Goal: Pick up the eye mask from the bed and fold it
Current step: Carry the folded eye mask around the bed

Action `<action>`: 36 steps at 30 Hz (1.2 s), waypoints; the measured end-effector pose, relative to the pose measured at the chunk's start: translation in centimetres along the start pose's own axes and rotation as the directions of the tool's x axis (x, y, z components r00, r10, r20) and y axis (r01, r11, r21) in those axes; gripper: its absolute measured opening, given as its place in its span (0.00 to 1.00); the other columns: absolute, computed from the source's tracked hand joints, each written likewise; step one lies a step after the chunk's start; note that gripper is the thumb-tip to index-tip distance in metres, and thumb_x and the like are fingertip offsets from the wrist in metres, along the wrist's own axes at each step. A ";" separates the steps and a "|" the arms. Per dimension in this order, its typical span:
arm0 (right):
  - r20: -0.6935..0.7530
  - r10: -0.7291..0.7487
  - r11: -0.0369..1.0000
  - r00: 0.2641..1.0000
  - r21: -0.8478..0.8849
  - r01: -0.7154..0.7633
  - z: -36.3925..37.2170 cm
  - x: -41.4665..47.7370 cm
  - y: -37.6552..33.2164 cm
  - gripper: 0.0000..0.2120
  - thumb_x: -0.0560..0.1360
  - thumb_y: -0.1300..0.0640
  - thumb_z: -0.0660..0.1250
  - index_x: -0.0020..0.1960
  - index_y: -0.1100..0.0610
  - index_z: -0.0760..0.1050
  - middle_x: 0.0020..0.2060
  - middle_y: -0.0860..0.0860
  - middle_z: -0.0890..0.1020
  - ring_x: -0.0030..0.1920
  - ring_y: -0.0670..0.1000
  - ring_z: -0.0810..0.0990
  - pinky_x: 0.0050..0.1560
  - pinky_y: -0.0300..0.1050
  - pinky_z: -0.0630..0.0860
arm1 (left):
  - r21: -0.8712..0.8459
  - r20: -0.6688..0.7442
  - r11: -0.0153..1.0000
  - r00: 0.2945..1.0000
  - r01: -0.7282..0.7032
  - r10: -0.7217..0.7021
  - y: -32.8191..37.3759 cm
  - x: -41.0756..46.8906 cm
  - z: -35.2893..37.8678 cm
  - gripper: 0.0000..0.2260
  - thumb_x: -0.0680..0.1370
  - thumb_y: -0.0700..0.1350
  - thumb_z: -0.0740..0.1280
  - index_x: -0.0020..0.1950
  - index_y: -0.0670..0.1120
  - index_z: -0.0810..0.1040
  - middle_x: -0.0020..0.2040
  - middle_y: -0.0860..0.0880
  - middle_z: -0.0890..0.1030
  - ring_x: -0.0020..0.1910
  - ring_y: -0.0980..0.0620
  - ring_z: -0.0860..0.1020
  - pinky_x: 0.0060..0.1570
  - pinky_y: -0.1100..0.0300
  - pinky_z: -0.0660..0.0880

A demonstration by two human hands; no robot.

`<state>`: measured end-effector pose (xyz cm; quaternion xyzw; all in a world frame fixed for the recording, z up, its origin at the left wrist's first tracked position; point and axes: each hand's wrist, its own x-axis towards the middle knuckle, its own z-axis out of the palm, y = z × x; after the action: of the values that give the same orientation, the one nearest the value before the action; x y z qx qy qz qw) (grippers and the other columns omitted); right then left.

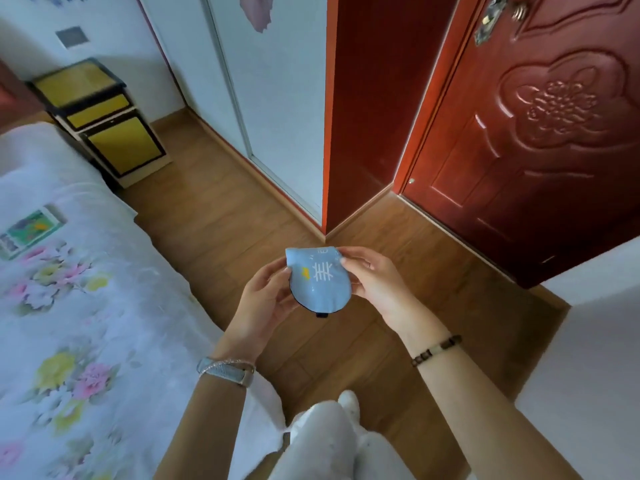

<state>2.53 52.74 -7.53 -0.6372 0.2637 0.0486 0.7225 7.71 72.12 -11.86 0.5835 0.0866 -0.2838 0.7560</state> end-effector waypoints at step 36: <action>0.492 0.106 0.980 0.864 -0.197 -0.008 27.3 41.4 -18.7 0.10 0.78 0.60 0.67 0.58 0.54 0.81 0.52 0.52 0.84 0.49 0.49 0.85 0.41 0.42 0.81 | -0.117 -0.511 0.961 0.845 -0.249 0.156 25.1 28.2 -16.5 0.16 0.82 0.42 0.62 0.69 0.42 0.73 0.59 0.41 0.81 0.50 0.49 0.84 0.39 0.61 0.81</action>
<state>54.26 64.15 -7.76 -0.6600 0.0806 0.2582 0.7009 47.51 82.23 -9.04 0.5722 0.2409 -0.0334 0.7833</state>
